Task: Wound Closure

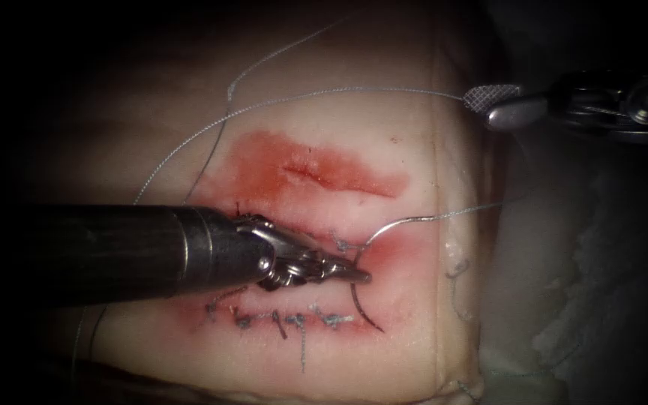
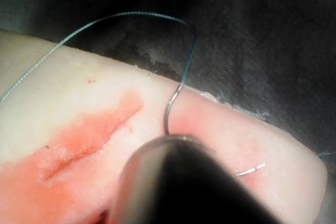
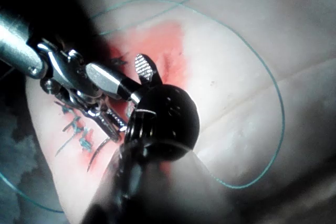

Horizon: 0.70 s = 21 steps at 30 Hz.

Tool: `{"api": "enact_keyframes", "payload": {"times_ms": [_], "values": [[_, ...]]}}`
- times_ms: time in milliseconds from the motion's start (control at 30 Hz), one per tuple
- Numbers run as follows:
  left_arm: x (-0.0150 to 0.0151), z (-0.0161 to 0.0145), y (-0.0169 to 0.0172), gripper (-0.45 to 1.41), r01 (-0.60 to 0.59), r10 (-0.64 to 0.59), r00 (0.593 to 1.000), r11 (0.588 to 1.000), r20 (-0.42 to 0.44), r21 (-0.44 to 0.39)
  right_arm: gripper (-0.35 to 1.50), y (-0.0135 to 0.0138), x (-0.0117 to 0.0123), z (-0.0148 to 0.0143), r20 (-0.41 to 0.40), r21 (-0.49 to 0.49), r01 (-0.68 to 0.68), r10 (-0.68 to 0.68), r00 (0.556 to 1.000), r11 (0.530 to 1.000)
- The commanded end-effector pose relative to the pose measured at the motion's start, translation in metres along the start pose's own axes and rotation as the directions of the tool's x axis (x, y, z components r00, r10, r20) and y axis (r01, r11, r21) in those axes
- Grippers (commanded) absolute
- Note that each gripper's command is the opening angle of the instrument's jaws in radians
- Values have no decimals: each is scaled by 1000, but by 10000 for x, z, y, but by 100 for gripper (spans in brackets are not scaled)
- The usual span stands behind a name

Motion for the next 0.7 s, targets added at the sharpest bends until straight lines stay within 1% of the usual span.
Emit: {"api": "enact_keyframes", "payload": {"times_ms": [33,100,133,167,233,267,333,367,433,467,500,533,567,633,700], "values": [[-6,6,-3,2,1,-1,1000,1000,2,2,136,-2,2,8,1,-3,1,-1,1000,1000],[-7,4,-4,-18,14,-14,1000,1000,1,4,136,-1,3,9,1,-3,1,-1,1000,1000],[-7,4,-4,-18,14,-14,1000,1000,1,4,136,-1,3,9,1,-3,1,-1,1000,1000],[-13,-5,-9,-45,43,-44,999,999,9,10,136,-1,3,9,1,-3,1,-1,1000,1000],[-16,-9,-11,-45,59,-59,998,998,18,14,136,-1,3,9,1,-3,1,-1,1000,1000],[-29,-23,-18,-45,95,-98,994,994,52,60,136,-1,3,9,2,-3,1,-1,1000,1000],[-36,-30,-21,-45,101,-108,992,990,68,100,136,-1,3,9,2,-2,7,-7,1000,1000],[-38,-33,-23,-45,109,-118,990,987,74,121,135,-1,2,10,2,-2,42,-42,999,999],[-47,-43,-26,-45,154,-175,980,968,94,196,138,0,-1,11,2,-3,51,-51,999,999],[-49,-46,-26,-45,190,-215,972,957,99,218,140,2,-2,12,1,-5,49,-49,999,999],[-49,-46,-26,-45,190,-215,972,957,99,218,140,2,-2,12,1,-5,49,-49,999,999],[-51,-49,-24,-45,225,-252,962,948,101,224,142,9,-5,15,-13,-26,56,-56,998,998],[-51,-48,-17,-45,296,-323,942,927,89,229,145,23,-7,20,-51,-83,71,-75,996,994],[-52,-48,-10,-45,352,-384,920,899,83,261,145,42,-6,28,-67,-116,76,-84,994,990],[-54,-50,1,-45,411,-455,888,851,69,327,140,61,0,35,-67,-139,73,-83,994,988]]}}
